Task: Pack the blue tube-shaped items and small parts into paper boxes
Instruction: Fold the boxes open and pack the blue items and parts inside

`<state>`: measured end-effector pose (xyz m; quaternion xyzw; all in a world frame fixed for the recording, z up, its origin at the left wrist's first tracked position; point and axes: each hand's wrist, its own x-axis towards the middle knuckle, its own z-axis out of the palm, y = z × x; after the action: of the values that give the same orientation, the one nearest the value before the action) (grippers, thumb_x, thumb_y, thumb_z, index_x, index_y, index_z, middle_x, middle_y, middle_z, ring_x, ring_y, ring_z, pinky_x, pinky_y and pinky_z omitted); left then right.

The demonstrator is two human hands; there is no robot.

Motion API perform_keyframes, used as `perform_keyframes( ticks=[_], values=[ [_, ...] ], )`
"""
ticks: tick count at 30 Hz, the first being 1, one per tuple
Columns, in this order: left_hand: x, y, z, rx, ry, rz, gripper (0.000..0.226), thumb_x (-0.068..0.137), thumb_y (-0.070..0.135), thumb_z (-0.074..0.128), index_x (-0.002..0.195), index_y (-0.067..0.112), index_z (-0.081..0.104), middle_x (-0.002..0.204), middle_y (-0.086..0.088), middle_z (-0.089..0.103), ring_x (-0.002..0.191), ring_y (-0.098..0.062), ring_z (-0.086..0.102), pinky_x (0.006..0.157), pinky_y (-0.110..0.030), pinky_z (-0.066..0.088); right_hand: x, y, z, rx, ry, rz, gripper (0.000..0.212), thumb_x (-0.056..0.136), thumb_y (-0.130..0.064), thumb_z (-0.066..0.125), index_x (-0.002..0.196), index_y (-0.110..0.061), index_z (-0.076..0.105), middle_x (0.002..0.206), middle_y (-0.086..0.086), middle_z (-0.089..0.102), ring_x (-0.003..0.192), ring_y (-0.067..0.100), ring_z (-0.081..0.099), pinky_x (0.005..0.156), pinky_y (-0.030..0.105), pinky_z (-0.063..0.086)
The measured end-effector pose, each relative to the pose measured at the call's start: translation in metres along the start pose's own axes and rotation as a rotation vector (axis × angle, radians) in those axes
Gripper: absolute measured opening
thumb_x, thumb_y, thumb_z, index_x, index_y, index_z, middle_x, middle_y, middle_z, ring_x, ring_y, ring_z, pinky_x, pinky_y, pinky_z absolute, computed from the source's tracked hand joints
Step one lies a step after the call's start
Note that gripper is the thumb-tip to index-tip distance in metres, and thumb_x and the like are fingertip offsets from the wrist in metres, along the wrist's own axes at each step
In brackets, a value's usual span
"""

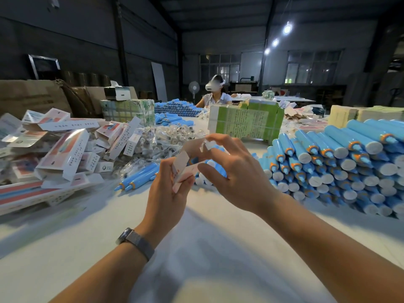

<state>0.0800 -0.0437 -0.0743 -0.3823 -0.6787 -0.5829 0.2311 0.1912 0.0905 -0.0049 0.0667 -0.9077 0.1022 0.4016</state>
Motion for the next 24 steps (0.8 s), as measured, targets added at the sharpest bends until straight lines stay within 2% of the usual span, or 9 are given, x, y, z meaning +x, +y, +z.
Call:
perform_keyframes(
  ticks=[3, 6, 8, 10, 13, 16, 19, 22, 24],
  values=[
    [0.001, -0.002, 0.0, 0.004, 0.062, -0.034, 0.05, 0.091, 0.015, 0.07, 0.099, 0.047, 0.032, 0.096, -0.003, 0.061, 0.082, -0.027, 0.06, 0.065, -0.037, 0.048, 0.004, 0.0, 0.001, 0.041, -0.032, 0.017, 0.034, 0.096, -0.045, 0.051, 0.121, -0.028, 0.067, 0.144, -0.006, 0.042, 0.126, 0.017, 0.043, 0.085, 0.039, 0.049],
    [0.006, -0.002, -0.002, 0.013, 0.184, -0.062, 0.05, 0.092, 0.014, 0.07, 0.099, 0.043, 0.03, 0.094, 0.005, 0.054, 0.083, -0.024, 0.053, 0.065, -0.036, 0.042, 0.018, 0.001, 0.009, 0.273, 0.212, 0.087, 0.023, 0.091, -0.03, 0.056, 0.106, -0.022, 0.07, 0.114, -0.006, 0.06, 0.098, 0.003, 0.058, 0.076, 0.021, 0.048],
    [0.012, -0.007, -0.007, 0.004, 0.29, -0.105, 0.047, 0.092, 0.012, 0.068, 0.101, 0.038, 0.03, 0.099, 0.002, 0.052, 0.087, -0.019, 0.05, 0.067, -0.035, 0.04, 0.036, 0.009, 0.024, 0.351, 0.262, 0.206, 0.016, 0.089, -0.024, 0.056, 0.098, -0.022, 0.069, 0.093, -0.008, 0.064, 0.079, 0.002, 0.059, 0.068, 0.017, 0.047],
    [0.017, -0.014, -0.014, 0.008, 0.381, -0.169, 0.045, 0.093, 0.013, 0.067, 0.103, 0.034, 0.028, 0.106, -0.003, 0.053, 0.091, -0.022, 0.052, 0.069, -0.034, 0.041, 0.056, 0.024, 0.048, 0.266, 0.084, 0.314, 0.017, 0.09, -0.019, 0.057, 0.103, -0.02, 0.068, 0.089, -0.004, 0.066, 0.078, 0.009, 0.06, 0.075, 0.03, 0.051],
    [0.02, -0.024, -0.022, 0.013, 0.444, -0.203, 0.039, 0.093, 0.016, 0.066, 0.105, 0.028, 0.03, 0.109, -0.006, 0.054, 0.094, -0.028, 0.053, 0.073, -0.036, 0.043, 0.085, 0.043, 0.095, 0.012, -0.304, 0.357, 0.033, 0.093, -0.015, 0.053, 0.124, -0.022, 0.061, 0.113, 0.004, 0.065, 0.109, 0.023, 0.056, 0.092, 0.039, 0.049],
    [0.019, -0.028, -0.022, 0.037, 0.439, -0.167, 0.037, 0.091, 0.022, 0.065, 0.105, 0.031, 0.031, 0.109, -0.003, 0.053, 0.093, -0.027, 0.054, 0.07, -0.034, 0.043, 0.112, 0.049, 0.137, -0.177, -0.559, 0.331, 0.039, 0.095, -0.022, 0.05, 0.134, -0.027, 0.055, 0.134, 0.009, 0.055, 0.129, 0.029, 0.043, 0.1, 0.043, 0.045],
    [0.019, -0.032, -0.021, 0.084, 0.421, -0.148, 0.043, 0.092, 0.015, 0.068, 0.106, 0.033, 0.032, 0.108, -0.002, 0.054, 0.096, -0.032, 0.056, 0.077, -0.05, 0.049, 0.135, 0.047, 0.169, -0.331, -0.628, 0.315, 0.031, 0.096, -0.027, 0.043, 0.123, -0.026, 0.059, 0.133, 0.009, 0.057, 0.131, 0.033, 0.037, 0.1, 0.045, 0.037],
    [0.022, -0.032, -0.023, 0.089, 0.443, -0.146, 0.048, 0.092, 0.014, 0.068, 0.1, 0.04, 0.028, 0.107, -0.003, 0.054, 0.094, -0.03, 0.056, 0.075, -0.045, 0.048, 0.154, 0.043, 0.189, -0.455, -0.698, 0.304, 0.022, 0.095, -0.023, 0.047, 0.114, -0.023, 0.057, 0.129, 0.009, 0.056, 0.134, 0.035, 0.031, 0.107, 0.058, 0.022],
    [0.023, -0.033, -0.024, 0.078, 0.457, -0.129, 0.049, 0.092, 0.013, 0.068, 0.103, 0.039, 0.027, 0.108, -0.002, 0.053, 0.094, -0.028, 0.055, 0.075, -0.04, 0.046, 0.162, 0.042, 0.201, -0.464, -0.725, 0.289, 0.019, 0.093, -0.018, 0.051, 0.111, -0.021, 0.057, 0.122, 0.007, 0.058, 0.13, 0.033, 0.038, 0.109, 0.065, 0.015]
  ],
)
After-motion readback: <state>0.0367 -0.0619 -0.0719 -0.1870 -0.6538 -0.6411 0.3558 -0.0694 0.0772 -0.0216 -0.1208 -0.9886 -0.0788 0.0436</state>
